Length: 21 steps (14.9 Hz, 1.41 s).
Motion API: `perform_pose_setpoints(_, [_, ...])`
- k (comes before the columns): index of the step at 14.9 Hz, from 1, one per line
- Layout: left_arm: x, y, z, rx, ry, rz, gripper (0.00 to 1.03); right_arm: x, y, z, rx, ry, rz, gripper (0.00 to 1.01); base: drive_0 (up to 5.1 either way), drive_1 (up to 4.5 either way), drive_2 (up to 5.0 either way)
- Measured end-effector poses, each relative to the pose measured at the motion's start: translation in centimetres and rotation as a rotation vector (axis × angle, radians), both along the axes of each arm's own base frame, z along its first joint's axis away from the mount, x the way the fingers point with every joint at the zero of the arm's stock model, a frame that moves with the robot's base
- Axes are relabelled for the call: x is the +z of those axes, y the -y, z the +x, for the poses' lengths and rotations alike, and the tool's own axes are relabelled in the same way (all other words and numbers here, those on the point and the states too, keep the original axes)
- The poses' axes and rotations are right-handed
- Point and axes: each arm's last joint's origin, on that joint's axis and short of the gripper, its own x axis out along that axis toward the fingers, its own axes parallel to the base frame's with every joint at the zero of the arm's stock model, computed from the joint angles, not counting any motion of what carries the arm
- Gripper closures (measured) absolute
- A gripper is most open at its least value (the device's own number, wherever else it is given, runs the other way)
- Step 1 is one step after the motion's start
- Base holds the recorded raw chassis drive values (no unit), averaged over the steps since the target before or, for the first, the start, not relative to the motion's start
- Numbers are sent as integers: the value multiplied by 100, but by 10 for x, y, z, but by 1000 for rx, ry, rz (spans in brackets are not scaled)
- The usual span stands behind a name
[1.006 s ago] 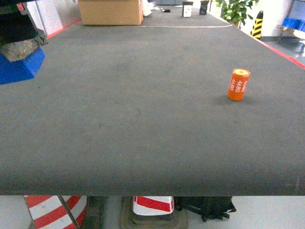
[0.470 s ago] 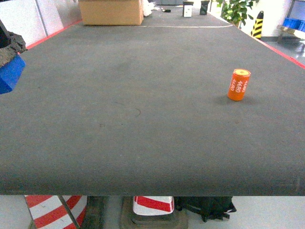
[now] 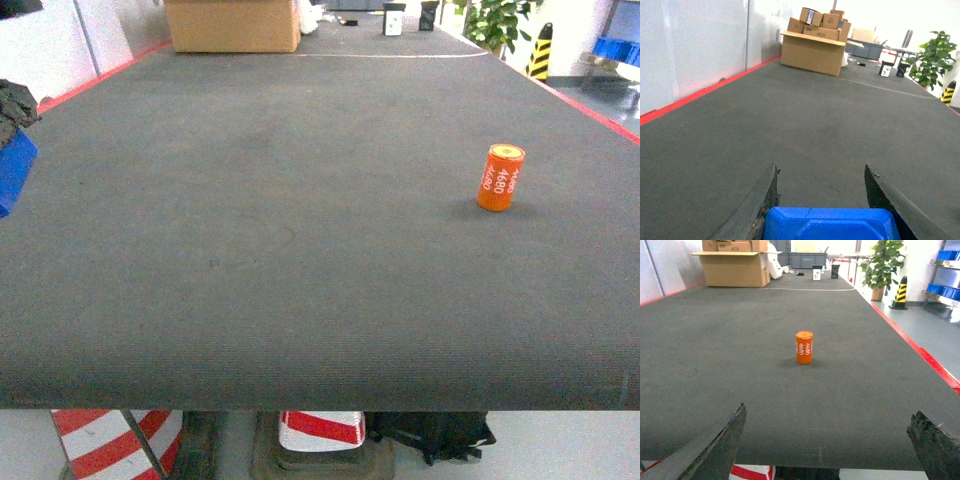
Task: Sort blue parts and orange caps into right shelf containers
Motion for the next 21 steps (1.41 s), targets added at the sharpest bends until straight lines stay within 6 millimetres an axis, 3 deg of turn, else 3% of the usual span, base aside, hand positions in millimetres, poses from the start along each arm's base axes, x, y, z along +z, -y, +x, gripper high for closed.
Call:
perform_pose_setpoints(4, [3, -3, -6, 57, 18, 66, 62, 0, 0, 0, 0, 0, 0, 3, 0, 0, 0])
perform_pose_setpoints(6, [6, -14, -4, 129, 36, 53, 62, 0, 0, 0, 0, 0, 0, 3, 0, 0, 0])
perform_pose_setpoints(16, [8, -32, -4, 281, -1, 35, 62, 0, 0, 0, 0, 0, 0, 3, 0, 0, 0])
perform_pose_setpoints(21, [4, -29, -13, 308, -10, 12, 62, 0, 0, 0, 0, 0, 0, 3, 0, 0, 0])
